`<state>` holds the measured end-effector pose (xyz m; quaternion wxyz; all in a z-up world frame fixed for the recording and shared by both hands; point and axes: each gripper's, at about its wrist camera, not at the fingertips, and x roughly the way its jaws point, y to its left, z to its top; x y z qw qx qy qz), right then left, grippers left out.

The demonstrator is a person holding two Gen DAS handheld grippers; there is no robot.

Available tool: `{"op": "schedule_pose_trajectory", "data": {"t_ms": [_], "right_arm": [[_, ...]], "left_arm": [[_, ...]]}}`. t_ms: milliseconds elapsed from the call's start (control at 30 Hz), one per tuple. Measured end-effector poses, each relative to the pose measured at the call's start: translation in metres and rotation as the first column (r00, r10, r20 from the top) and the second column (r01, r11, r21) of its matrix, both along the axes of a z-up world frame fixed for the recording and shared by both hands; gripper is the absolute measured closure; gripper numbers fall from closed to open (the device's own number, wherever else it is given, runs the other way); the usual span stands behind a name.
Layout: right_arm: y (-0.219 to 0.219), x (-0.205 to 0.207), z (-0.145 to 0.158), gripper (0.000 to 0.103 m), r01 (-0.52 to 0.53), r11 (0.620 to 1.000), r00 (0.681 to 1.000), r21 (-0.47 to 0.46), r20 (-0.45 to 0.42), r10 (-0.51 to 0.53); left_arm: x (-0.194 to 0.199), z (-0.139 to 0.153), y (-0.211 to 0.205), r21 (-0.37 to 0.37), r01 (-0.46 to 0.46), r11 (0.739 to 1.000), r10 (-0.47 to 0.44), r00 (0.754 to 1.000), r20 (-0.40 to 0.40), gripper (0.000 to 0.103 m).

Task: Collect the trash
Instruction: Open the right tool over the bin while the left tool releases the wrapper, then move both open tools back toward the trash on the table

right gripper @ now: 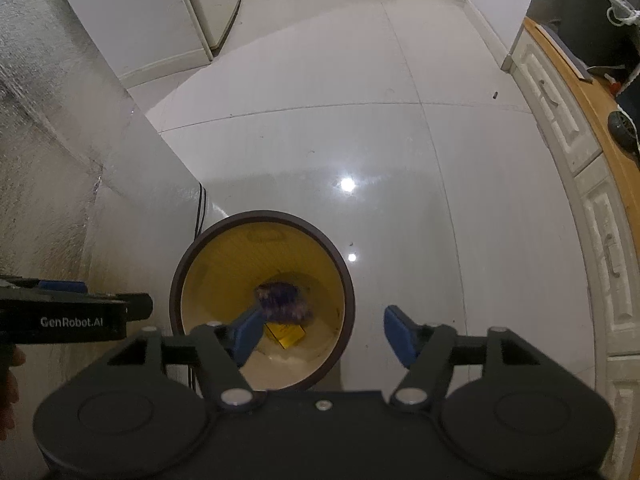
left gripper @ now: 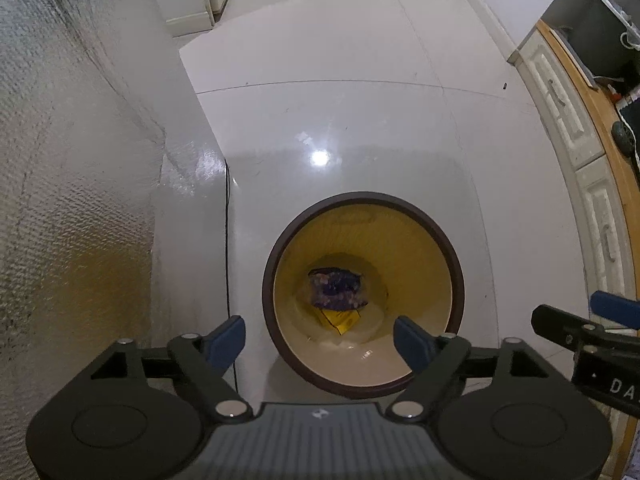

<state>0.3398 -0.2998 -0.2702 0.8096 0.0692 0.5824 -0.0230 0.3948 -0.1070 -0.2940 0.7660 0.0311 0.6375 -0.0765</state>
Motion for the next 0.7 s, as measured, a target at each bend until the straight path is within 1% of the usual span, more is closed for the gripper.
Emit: {"op": "schedule_pose_trajectory", "data": {"t_ms": [67,100,200,333,467,700], "right_arm": [[0.0,-0.001,0.002,0.025,-0.002,1.0,1.0,0.0,0.001,0.002],[0.0,-0.002,0.003,0.024,-0.004,1.0,1.0,-0.002,0.004,0.004],[0.0,-0.005,0.008,0.018,-0.004,1.0,1.0,-0.007,0.013,0.004],[-0.002,-0.009,0.015,0.005,0.0,1.0,1.0,-0.009,0.031,0.0],[-0.004,-0.014,0.023,0.0,0.008,1.0,0.999,-0.019,0.042,-0.007],[-0.008,-0.024,0.042,0.0,0.029,0.999,0.998,-0.041,0.06,-0.026]], "left_arm": [[-0.003,0.002,0.001,0.005,-0.004,1.0,0.004,1.0,0.002,0.015],[-0.003,0.004,0.001,0.006,-0.007,1.0,0.006,1.0,0.003,0.014],[-0.006,0.011,0.003,0.012,-0.014,1.0,0.014,1.0,0.01,0.011],[-0.012,0.022,0.005,0.017,-0.018,1.0,0.017,1.0,0.025,0.006],[-0.017,0.031,0.008,0.023,-0.018,1.0,0.018,0.999,0.036,0.001],[-0.027,0.051,0.011,0.012,-0.01,1.0,0.01,0.998,0.059,0.0]]}}
